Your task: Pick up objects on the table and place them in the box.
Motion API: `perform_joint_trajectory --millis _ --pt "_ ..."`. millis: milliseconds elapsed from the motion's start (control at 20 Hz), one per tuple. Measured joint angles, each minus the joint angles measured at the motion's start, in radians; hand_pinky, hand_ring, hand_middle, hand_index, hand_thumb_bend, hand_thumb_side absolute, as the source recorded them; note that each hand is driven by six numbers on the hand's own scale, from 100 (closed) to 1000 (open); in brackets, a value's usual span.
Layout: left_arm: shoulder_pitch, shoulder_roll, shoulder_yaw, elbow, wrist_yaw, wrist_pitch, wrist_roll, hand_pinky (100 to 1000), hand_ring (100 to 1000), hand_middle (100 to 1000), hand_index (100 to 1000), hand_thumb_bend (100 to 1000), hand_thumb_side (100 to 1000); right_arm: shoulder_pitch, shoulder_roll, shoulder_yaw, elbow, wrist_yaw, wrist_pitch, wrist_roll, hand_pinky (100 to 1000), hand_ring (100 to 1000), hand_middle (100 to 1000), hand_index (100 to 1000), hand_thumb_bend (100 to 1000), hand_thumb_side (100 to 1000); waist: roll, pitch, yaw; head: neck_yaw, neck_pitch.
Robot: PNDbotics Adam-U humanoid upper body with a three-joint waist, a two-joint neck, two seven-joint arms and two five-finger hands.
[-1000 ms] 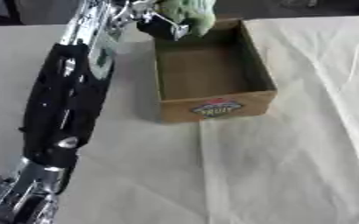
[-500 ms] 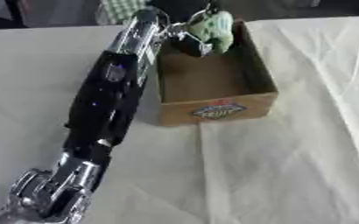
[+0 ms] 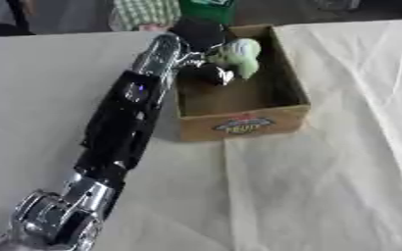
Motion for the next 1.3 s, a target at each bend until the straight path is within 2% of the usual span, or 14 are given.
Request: perform_joint_trajectory --millis 50,100,150,300,350,400,500,550,600,700,750,850,1050,1300 --pt "0.001 0.000 0.000 0.001 -0.006 -0.003 0.000 721 900 873 1000 839 803 0.003 0.000 0.000 0.000 0.000 0.000 -0.001 833 714 734 876 100 510 0.000 0.000 0.000 -0.002 0.000" --pt "0.003 0.000 0.000 0.002 -0.013 -0.005 0.000 723 903 876 1000 860 803 0.004 0.000 0.000 0.000 0.001 0.001 -0.002 833 714 734 876 100 510 0.000 0.000 0.000 -0.004 0.000" --pt "0.005 0.000 0.000 0.002 -0.022 -0.005 -0.001 726 908 874 1000 928 821 0.005 0.000 0.000 0.000 0.001 0.001 -0.003 833 714 734 876 100 510 0.000 0.000 0.001 -0.004 0.000" --pt "0.006 0.000 0.000 -0.011 -0.040 0.011 0.016 720 903 866 1000 979 850 0.011 0.000 -0.001 0.000 0.002 0.002 -0.005 833 714 734 876 100 509 0.000 0.000 0.004 -0.005 0.001" --pt "0.006 0.000 0.000 -0.020 -0.042 0.020 0.027 714 896 859 1000 914 918 0.012 0.000 -0.002 0.000 0.002 0.002 -0.005 833 714 734 876 100 511 0.000 -0.001 0.005 -0.005 0.001" --pt "0.006 0.000 0.001 -0.032 -0.043 0.030 0.042 714 895 854 1000 967 879 0.012 0.000 -0.002 0.000 0.002 0.002 -0.005 833 714 734 876 100 509 0.000 -0.001 0.006 -0.006 0.002" --pt "0.007 0.001 0.001 -0.060 -0.037 0.049 0.082 701 879 832 1000 868 916 0.013 0.000 -0.003 0.000 0.003 0.002 -0.006 832 714 734 876 100 510 0.000 -0.002 0.010 -0.008 0.002" --pt "0.008 0.001 0.002 -0.078 -0.029 0.059 0.106 692 860 807 992 744 934 0.014 0.000 -0.003 0.000 0.003 0.003 -0.006 832 714 734 876 100 510 0.000 -0.002 0.011 -0.009 0.003" --pt "0.008 0.001 0.006 -0.101 -0.016 0.074 0.134 689 848 793 980 713 938 0.017 0.000 -0.004 0.000 0.004 0.003 -0.007 832 714 734 876 100 510 0.000 -0.003 0.013 -0.010 0.004" --pt "0.011 0.002 0.015 -0.154 0.031 0.114 0.197 687 819 767 958 555 921 0.021 0.000 -0.006 0.000 0.006 0.003 -0.010 831 714 735 875 100 511 -0.001 -0.008 0.018 -0.013 0.008" --pt "0.016 0.003 0.021 -0.188 0.072 0.139 0.232 688 802 753 945 515 901 0.022 0.000 -0.007 0.000 0.007 0.003 -0.012 831 714 735 875 100 512 -0.002 -0.011 0.023 -0.015 0.010" --pt "0.032 0.016 0.027 -0.256 0.193 0.183 0.307 693 775 726 925 431 874 0.030 0.000 -0.012 0.000 0.009 0.001 -0.016 831 714 735 875 100 510 -0.007 -0.015 0.039 -0.022 0.012" --pt "0.116 0.068 0.038 -0.390 0.520 0.251 0.449 705 738 677 883 256 832 0.050 -0.001 -0.023 0.000 0.014 0.000 -0.030 831 714 735 876 100 508 -0.013 -0.021 0.070 -0.046 0.021" --pt "0.229 0.133 0.083 -0.534 0.901 0.335 0.549 715 714 645 856 207 812 0.072 -0.005 -0.035 0.000 0.023 0.000 -0.047 831 714 735 876 100 509 -0.022 -0.031 0.104 -0.079 0.028"
